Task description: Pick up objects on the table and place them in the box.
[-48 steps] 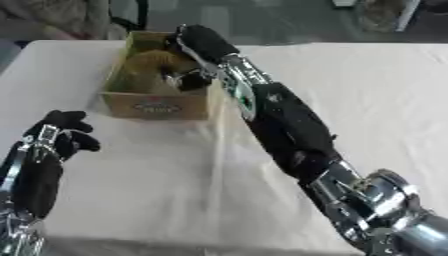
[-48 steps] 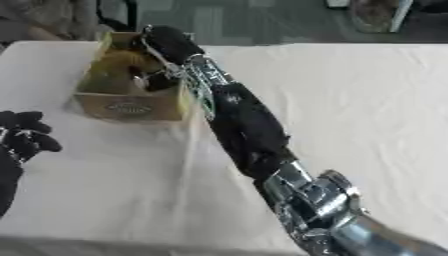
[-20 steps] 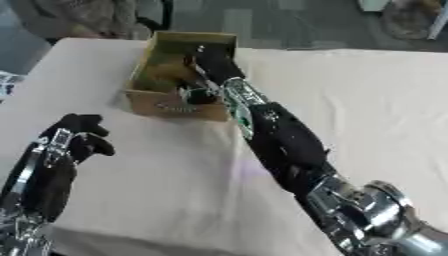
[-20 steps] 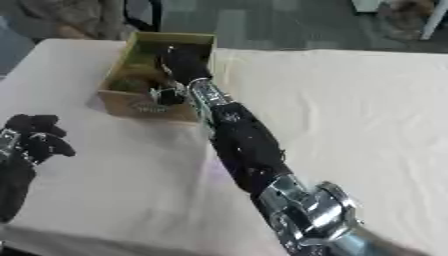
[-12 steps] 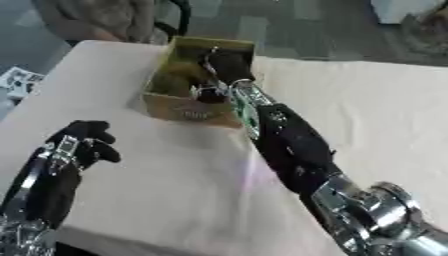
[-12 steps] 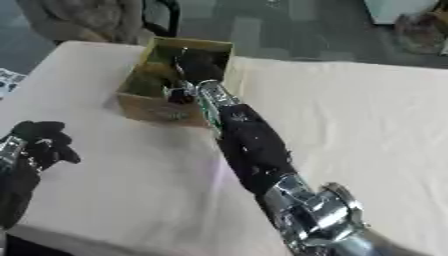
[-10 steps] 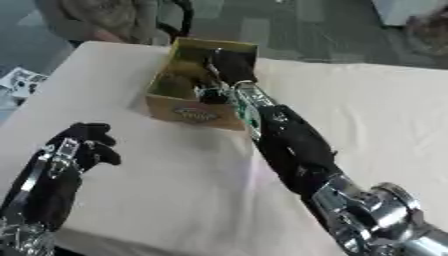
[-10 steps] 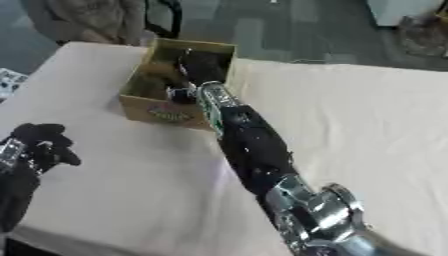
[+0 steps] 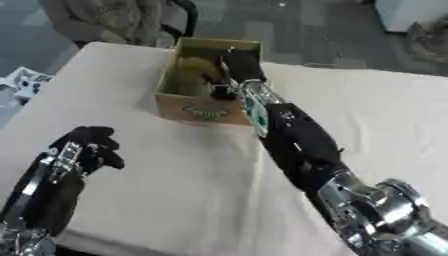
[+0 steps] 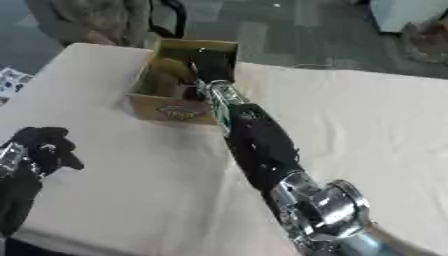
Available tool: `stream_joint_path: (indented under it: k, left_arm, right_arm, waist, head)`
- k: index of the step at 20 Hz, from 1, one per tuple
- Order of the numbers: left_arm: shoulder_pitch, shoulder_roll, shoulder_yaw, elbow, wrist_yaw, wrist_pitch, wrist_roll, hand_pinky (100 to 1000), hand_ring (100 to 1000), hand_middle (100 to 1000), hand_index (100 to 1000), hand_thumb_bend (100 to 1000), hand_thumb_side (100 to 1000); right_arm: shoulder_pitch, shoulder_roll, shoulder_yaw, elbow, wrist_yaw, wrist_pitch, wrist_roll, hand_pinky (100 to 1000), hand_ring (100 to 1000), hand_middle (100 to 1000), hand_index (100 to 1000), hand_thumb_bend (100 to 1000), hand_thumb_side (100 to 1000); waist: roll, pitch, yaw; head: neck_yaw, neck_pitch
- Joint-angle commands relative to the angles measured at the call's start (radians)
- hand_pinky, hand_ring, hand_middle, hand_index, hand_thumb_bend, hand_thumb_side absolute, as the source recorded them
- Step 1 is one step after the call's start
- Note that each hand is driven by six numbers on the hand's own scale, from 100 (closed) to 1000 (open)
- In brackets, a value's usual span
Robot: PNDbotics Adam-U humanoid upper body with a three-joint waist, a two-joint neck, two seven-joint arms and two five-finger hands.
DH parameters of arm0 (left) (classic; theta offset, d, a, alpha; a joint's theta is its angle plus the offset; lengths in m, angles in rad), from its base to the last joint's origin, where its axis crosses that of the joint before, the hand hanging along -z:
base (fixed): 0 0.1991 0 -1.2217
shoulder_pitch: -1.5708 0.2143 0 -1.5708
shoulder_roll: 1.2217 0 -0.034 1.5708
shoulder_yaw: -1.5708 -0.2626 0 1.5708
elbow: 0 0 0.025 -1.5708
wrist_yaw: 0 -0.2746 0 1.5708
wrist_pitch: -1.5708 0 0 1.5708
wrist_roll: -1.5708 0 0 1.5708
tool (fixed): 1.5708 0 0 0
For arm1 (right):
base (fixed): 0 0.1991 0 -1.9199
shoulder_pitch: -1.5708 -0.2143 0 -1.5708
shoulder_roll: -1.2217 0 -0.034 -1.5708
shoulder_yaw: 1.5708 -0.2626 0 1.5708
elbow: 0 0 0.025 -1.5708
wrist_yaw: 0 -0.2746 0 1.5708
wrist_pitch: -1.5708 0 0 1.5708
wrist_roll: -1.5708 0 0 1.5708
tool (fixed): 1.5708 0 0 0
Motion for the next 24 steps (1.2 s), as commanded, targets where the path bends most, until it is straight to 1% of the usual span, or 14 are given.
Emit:
stream_joint_path:
  k: [1, 2, 4, 8, 9, 10, 11, 12, 14, 17, 20, 21, 22, 24]
  left_arm:
    - [-0.013, 0.002, -0.002, -0.022, 0.001, -0.001, -0.005, 577, 517, 542, 708, 100, 720]
    - [-0.013, 0.002, -0.002, -0.022, 0.001, -0.001, -0.005, 577, 517, 542, 708, 100, 718]
    - [-0.013, 0.002, -0.002, -0.021, 0.001, -0.001, -0.006, 578, 517, 543, 708, 100, 721]
    - [-0.012, 0.002, -0.002, -0.02, 0.001, -0.001, -0.007, 578, 518, 543, 709, 100, 723]
    - [-0.012, 0.001, -0.002, -0.02, 0.001, -0.001, -0.008, 578, 518, 543, 709, 100, 723]
    - [-0.012, 0.001, -0.002, -0.019, 0.002, -0.001, -0.009, 578, 518, 543, 709, 100, 724]
    - [-0.012, 0.001, -0.003, -0.019, 0.002, 0.0, -0.01, 578, 518, 544, 709, 100, 724]
    - [-0.012, 0.001, -0.003, -0.018, 0.003, 0.0, -0.011, 578, 518, 544, 709, 100, 724]
    - [-0.012, 0.001, -0.003, -0.017, 0.004, 0.0, -0.012, 578, 519, 544, 709, 100, 724]
    - [-0.012, 0.001, -0.002, -0.016, 0.005, 0.0, -0.012, 579, 519, 544, 709, 100, 724]
    - [-0.012, 0.001, -0.002, -0.015, 0.006, 0.0, -0.012, 579, 519, 544, 709, 100, 724]
    - [-0.012, 0.001, -0.001, -0.015, 0.006, 0.0, -0.011, 579, 520, 544, 709, 100, 724]
    - [-0.012, 0.001, 0.0, -0.014, 0.006, 0.0, -0.01, 579, 520, 544, 709, 100, 724]
    - [-0.011, 0.002, 0.002, -0.013, 0.006, -0.001, -0.008, 579, 521, 544, 709, 100, 726]
  right_arm:
    - [-0.021, -0.017, 0.003, 0.012, -0.016, -0.012, 0.095, 709, 726, 643, 766, 100, 387]
    - [-0.021, -0.018, 0.002, 0.013, -0.019, -0.015, 0.126, 716, 736, 665, 777, 100, 379]
    - [-0.024, -0.019, 0.001, 0.013, -0.023, -0.016, 0.178, 720, 739, 686, 791, 100, 397]
    - [-0.037, -0.023, -0.001, 0.014, -0.031, -0.029, 0.256, 744, 757, 732, 825, 100, 406]
    - [-0.041, -0.023, -0.001, 0.012, -0.032, -0.037, 0.272, 755, 764, 745, 836, 128, 404]
    - [-0.045, -0.024, 0.0, 0.01, -0.031, -0.044, 0.287, 772, 778, 768, 851, 178, 476]
    - [-0.048, -0.024, 0.001, 0.008, -0.029, -0.054, 0.302, 791, 798, 799, 870, 222, 581]
    - [-0.05, -0.025, 0.001, 0.005, -0.026, -0.062, 0.315, 805, 813, 823, 883, 265, 660]
    - [-0.055, -0.026, 0.002, -0.001, -0.017, -0.077, 0.34, 849, 869, 896, 924, 404, 810]
    - [-0.061, -0.028, 0.002, -0.015, -0.006, -0.094, 0.372, 878, 909, 947, 948, 467, 868]
    - [-0.066, -0.032, -0.005, -0.041, -0.011, -0.1, 0.376, 873, 912, 954, 951, 385, 865]
    - [-0.068, -0.034, -0.008, -0.057, -0.019, -0.1, 0.364, 860, 904, 945, 942, 341, 804]
    - [-0.068, -0.036, -0.009, -0.075, -0.03, -0.098, 0.344, 856, 901, 941, 939, 327, 777]
    - [-0.069, -0.039, -0.009, -0.118, -0.07, -0.099, 0.288, 836, 886, 922, 923, 272, 678]
  waist:
    - [0.003, -0.013, -0.001]
    - [0.002, -0.013, -0.001]
    - [0.0, -0.014, -0.001]
    - [-0.003, -0.015, -0.001]
    - [-0.005, -0.016, -0.002]
    - [-0.006, -0.016, -0.002]
    - [-0.007, -0.016, -0.002]
    - [-0.007, -0.017, -0.001]
    - [-0.009, -0.018, -0.001]
    - [-0.011, -0.02, -0.001]
    - [-0.014, -0.022, -0.003]
    - [-0.015, -0.023, -0.005]
    - [-0.015, -0.023, -0.006]
    - [-0.017, -0.022, -0.012]
  head:
    - [0.004, -0.007]
    - [0.005, -0.006]
    - [0.008, -0.004]
    - [0.014, 0.005]
    - [0.015, 0.007]
    - [0.016, 0.008]
    - [0.017, 0.009]
    - [0.017, 0.01]
    - [0.018, 0.011]
    - [0.019, 0.012]
    - [0.022, 0.01]
    - [0.024, 0.009]
    - [0.026, 0.009]
    - [0.032, 0.007]
